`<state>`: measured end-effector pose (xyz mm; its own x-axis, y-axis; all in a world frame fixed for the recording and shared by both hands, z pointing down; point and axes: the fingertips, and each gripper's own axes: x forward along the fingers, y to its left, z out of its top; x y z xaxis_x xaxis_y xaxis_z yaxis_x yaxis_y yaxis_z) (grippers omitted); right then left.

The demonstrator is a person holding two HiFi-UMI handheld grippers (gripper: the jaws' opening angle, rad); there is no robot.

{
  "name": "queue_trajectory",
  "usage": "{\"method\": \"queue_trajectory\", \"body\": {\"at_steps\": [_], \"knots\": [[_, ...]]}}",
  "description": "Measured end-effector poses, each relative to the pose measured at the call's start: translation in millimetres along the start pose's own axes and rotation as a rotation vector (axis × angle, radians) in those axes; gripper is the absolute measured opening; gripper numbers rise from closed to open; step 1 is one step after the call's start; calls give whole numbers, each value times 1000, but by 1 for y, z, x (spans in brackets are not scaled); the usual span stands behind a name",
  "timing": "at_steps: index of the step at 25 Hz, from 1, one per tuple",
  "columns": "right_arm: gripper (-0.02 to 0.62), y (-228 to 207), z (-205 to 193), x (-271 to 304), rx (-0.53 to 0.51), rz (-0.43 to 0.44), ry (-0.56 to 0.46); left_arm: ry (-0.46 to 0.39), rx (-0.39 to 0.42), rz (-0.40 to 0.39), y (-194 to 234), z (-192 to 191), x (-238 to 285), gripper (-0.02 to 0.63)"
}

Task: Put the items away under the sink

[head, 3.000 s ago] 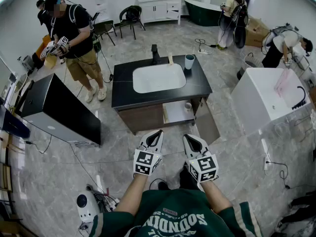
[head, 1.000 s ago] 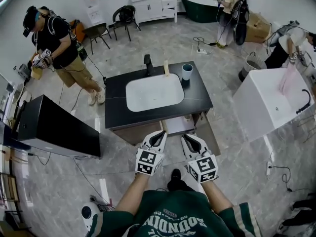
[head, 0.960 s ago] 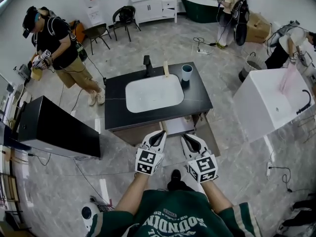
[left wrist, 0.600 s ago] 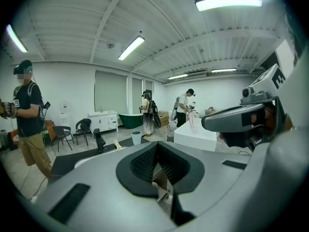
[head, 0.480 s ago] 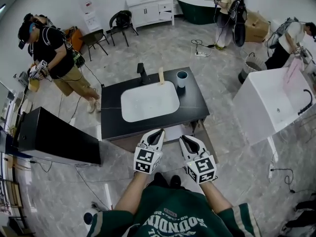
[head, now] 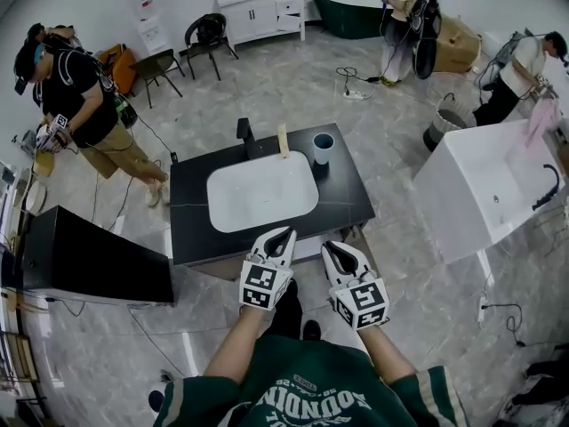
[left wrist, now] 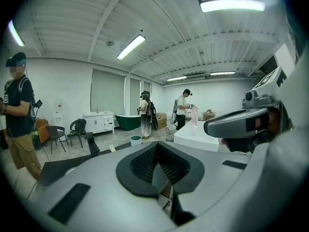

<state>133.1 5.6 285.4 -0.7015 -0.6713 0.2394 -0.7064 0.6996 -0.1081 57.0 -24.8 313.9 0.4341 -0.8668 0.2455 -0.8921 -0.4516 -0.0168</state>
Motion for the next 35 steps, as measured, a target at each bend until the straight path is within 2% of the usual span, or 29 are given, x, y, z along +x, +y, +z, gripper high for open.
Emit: {"method": "queue_trajectory", "body": {"at_steps": [7, 14, 26, 32, 35], "knots": [[44, -28, 6, 57, 2, -21, 21, 15, -9, -44, 32, -9, 49, 11], [44, -53, 19, 110, -25, -62, 27, 27, -28, -65, 75, 2, 90, 11], [50, -91, 11, 179, 26, -126, 61, 40, -35, -123, 120, -13, 145, 11], [124, -113, 5, 206, 63, -170, 66, 52, -44, -144, 138, -17, 171, 11], [182, -124, 0, 217, 66, -198, 70, 49, -47, -161, 143, -18, 182, 11]]}}
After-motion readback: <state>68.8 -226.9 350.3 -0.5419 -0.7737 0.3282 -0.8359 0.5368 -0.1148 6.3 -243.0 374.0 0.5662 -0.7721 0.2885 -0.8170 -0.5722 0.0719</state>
